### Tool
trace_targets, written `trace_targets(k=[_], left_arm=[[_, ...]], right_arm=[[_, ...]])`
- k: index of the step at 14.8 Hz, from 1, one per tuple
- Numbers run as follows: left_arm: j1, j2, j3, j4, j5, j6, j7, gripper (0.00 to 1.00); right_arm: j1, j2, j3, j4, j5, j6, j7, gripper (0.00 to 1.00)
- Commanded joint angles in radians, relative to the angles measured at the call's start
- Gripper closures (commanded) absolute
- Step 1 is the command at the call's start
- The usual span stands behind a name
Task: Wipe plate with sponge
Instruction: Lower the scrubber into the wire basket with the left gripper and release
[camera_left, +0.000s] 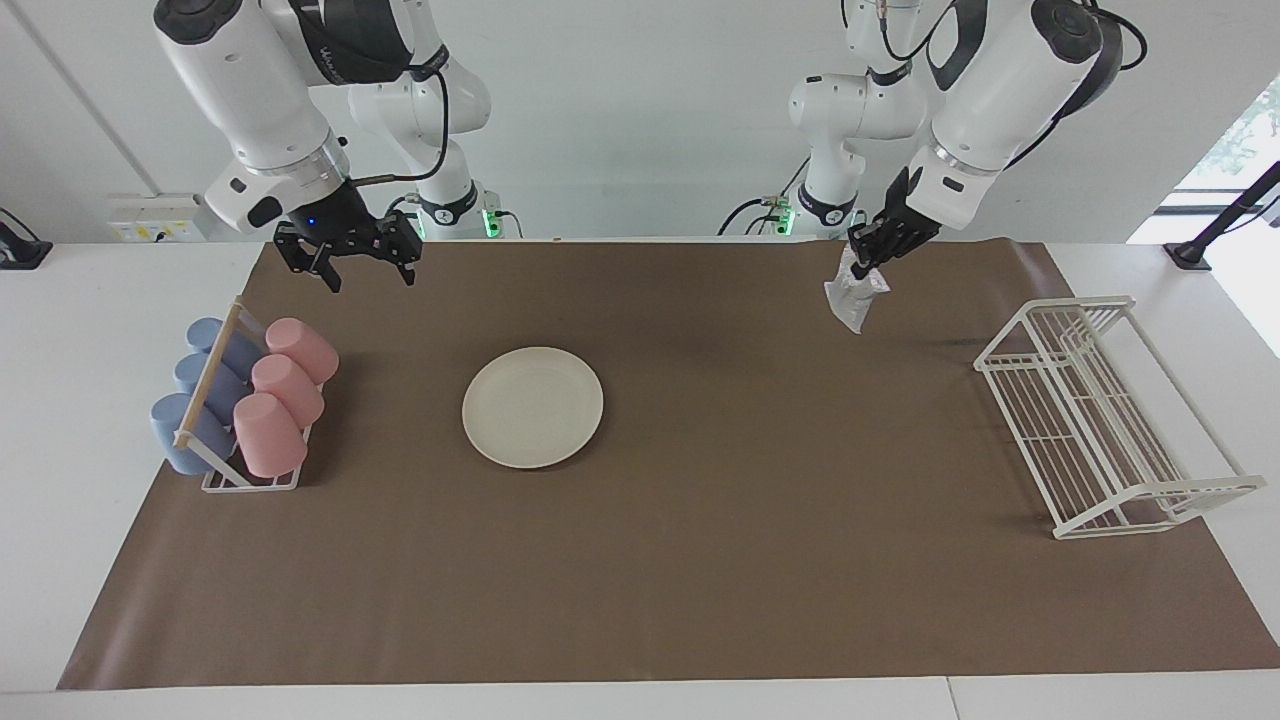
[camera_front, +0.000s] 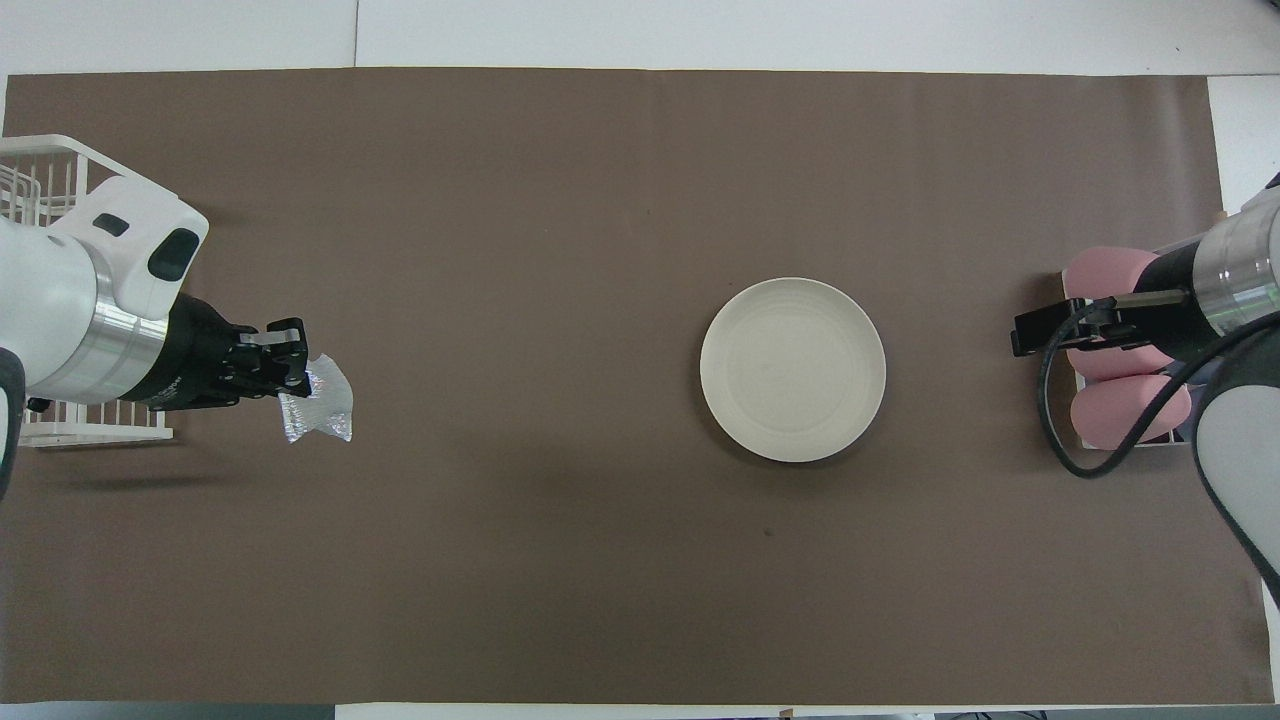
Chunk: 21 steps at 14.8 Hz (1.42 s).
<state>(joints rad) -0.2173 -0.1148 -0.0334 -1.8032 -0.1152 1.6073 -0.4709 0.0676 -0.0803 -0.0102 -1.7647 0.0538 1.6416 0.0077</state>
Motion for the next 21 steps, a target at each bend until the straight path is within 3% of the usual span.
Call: trace_targets(k=[1,4,10,14,18,21], left_arm=[[-0.011,0.053,-0.005,0.094,0.187,-0.111,-0.023,1.0],[-0.06,0.131,-0.011,0.18,0.439,-0.219,-0.017,1.0],[-0.102,0.273,-0.011,0.183,0.894,-0.254,0.038,1.0],[-0.082,0.34,-0.006,0.162,1.049,-0.25,0.089,1.0],[-0.079,0.461,-0.003,0.136,1.212,-0.254,0.09,1.0],[-0.044,0.512,-0.005,0.13,1.25,-0.222,0.089,1.0]], right_arm=[[0.026,0.005,-0.039,0.008,-0.029,-0.039,-0.028,0.0],[0.023,0.01,-0.066,0.004,-0.031,0.004,-0.139,0.0],[0.018,0.019,-0.067,0.019,-0.029,-0.006,-0.141,0.0],[0.018,0.011,-0.086,0.001,-0.032,-0.002,-0.127,0.0],[0.018,0.017,-0.086,0.014,-0.063,-0.009,-0.071,0.0],[0.017,0.017,-0.086,0.014,-0.061,0.0,-0.031,0.0]])
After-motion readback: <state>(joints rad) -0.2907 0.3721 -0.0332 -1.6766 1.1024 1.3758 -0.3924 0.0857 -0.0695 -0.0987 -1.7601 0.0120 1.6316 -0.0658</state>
